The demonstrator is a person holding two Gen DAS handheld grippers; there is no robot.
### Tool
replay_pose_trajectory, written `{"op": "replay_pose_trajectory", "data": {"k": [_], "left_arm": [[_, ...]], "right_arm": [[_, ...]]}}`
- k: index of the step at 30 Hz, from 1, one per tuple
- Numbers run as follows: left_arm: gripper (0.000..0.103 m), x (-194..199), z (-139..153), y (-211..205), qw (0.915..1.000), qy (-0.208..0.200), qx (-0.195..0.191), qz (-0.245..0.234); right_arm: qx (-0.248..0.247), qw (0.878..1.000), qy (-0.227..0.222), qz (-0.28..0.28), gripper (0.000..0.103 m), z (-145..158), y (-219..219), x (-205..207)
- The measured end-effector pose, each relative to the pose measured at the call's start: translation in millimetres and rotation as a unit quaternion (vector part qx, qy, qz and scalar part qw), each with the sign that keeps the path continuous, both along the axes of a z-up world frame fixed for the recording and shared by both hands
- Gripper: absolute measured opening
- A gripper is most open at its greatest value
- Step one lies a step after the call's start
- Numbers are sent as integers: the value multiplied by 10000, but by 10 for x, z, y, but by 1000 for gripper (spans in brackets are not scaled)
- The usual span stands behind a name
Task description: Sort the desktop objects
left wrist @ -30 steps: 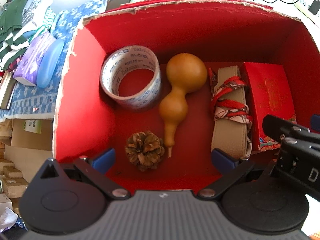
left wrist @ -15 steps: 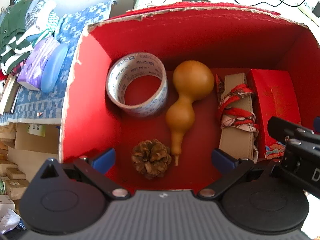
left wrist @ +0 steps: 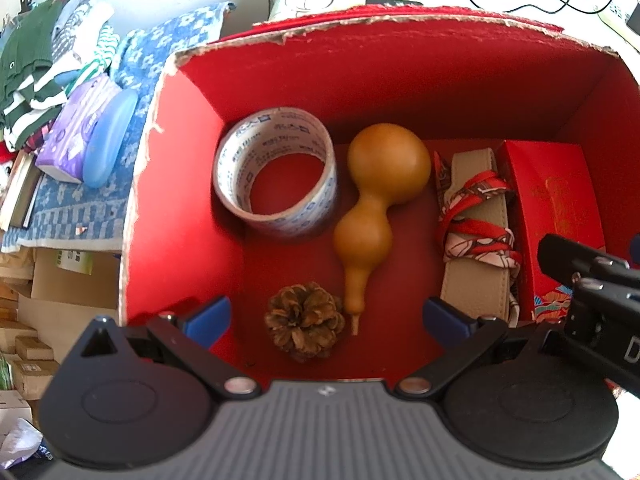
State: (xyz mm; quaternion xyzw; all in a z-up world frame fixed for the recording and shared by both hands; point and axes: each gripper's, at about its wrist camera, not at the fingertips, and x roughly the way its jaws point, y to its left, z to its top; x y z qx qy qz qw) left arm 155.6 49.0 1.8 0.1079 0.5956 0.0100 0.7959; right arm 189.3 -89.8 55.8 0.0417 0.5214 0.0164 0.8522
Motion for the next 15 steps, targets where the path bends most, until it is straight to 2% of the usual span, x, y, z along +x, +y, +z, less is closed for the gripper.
{"op": "replay_pose_trajectory", "data": {"k": [8,15], "left_arm": [[102,19,-46,41,10000,-15,18,-13],[102,44,-26,96,9999,2,-133,74]], "right_arm": [[-67,10000,33,6,79,2,15,4],[-217,9997,-111,70,79,82,27,-4]]}}
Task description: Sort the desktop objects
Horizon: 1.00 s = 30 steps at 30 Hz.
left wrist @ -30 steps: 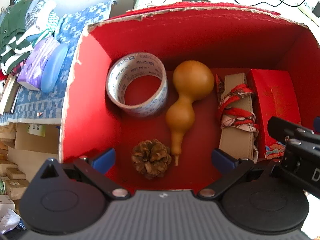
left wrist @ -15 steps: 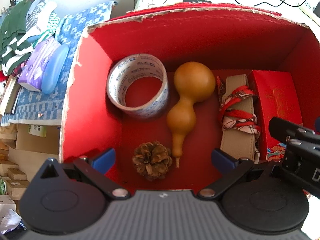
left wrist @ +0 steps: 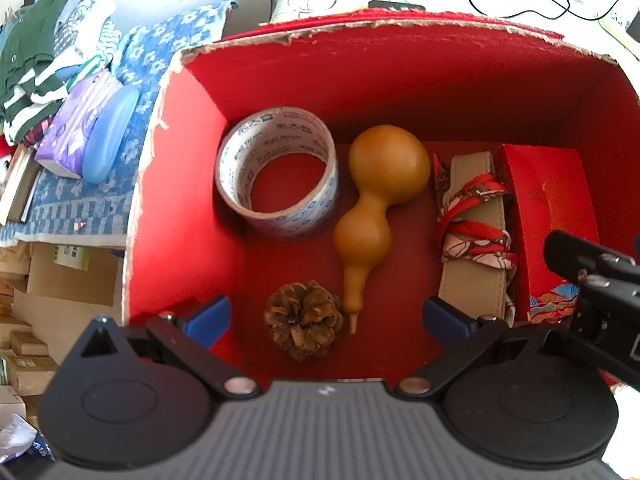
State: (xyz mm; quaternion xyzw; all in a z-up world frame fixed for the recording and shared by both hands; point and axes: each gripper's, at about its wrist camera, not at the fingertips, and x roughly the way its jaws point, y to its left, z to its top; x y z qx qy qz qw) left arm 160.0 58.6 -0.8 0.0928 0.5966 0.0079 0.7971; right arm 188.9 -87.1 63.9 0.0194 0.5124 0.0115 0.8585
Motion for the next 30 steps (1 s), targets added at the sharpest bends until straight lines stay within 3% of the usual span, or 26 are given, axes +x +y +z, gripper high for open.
{"op": "replay_pose_trajectory", "data": {"k": [30], "left_arm": [[102,-107,106,12,9999,13,-105,99]], "right_arm": [[215,9997,103,85,79,-16,-4,-14]]}}
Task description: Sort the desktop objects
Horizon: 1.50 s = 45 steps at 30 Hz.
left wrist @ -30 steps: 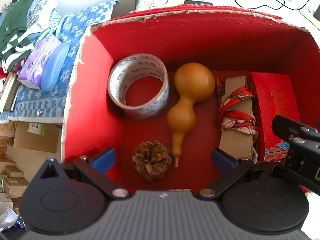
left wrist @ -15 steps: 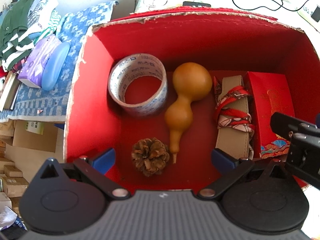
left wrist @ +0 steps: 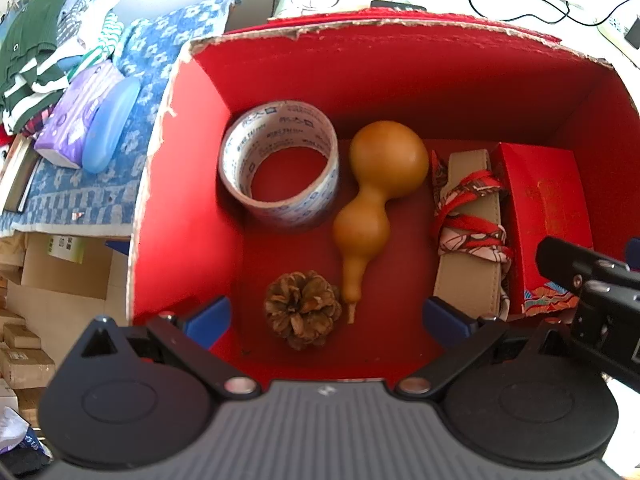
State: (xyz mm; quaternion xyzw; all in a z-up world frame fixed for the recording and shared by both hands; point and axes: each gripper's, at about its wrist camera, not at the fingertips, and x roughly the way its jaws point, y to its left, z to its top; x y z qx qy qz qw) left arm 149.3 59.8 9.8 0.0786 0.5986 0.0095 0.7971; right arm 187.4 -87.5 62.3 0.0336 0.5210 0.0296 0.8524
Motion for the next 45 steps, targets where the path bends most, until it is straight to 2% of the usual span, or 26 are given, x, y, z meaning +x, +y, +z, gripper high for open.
{"op": "replay_pose_trajectory", "data": {"k": [45], "left_arm": [[102,60,-27,-18,10000,20,29,2]], "right_arm": [[-75,10000,5,12,79,5,-1,52]]}}
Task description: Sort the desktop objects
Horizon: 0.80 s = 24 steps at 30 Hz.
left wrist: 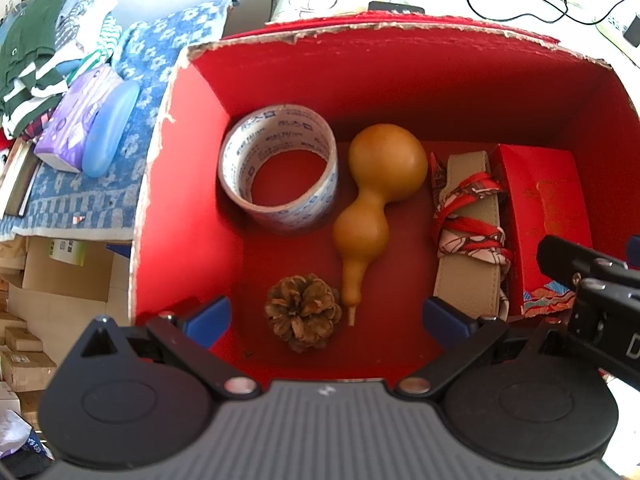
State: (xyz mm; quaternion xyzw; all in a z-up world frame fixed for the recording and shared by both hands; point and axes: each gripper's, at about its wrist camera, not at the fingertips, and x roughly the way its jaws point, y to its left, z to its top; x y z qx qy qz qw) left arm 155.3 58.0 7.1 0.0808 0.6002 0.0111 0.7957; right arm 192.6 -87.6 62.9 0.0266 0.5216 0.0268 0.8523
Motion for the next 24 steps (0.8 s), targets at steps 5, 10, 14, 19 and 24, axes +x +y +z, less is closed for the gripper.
{"op": "replay_pose_trajectory", "data": {"k": [5,10,14,19,24], "left_arm": [[102,-11,13,31,10000,4,-28,52],[102,-24,15,33,10000,-32,21,78],[102,-32,25,37,9999,-72,45,99],[102,-33,26,47,9999,-86,17,126],[102,-52,28,32,9999,-129,-19,56]], "right_arm": [[-9,10000,25,39,79,9,15,6],[5,10000,57,69,79,11,25,14],[-7,10000,57,75,79,15,26,11],[-55,9999,31,93,79,16,19,11],[0,9999,97,72,79,-4,-16,19]]}}
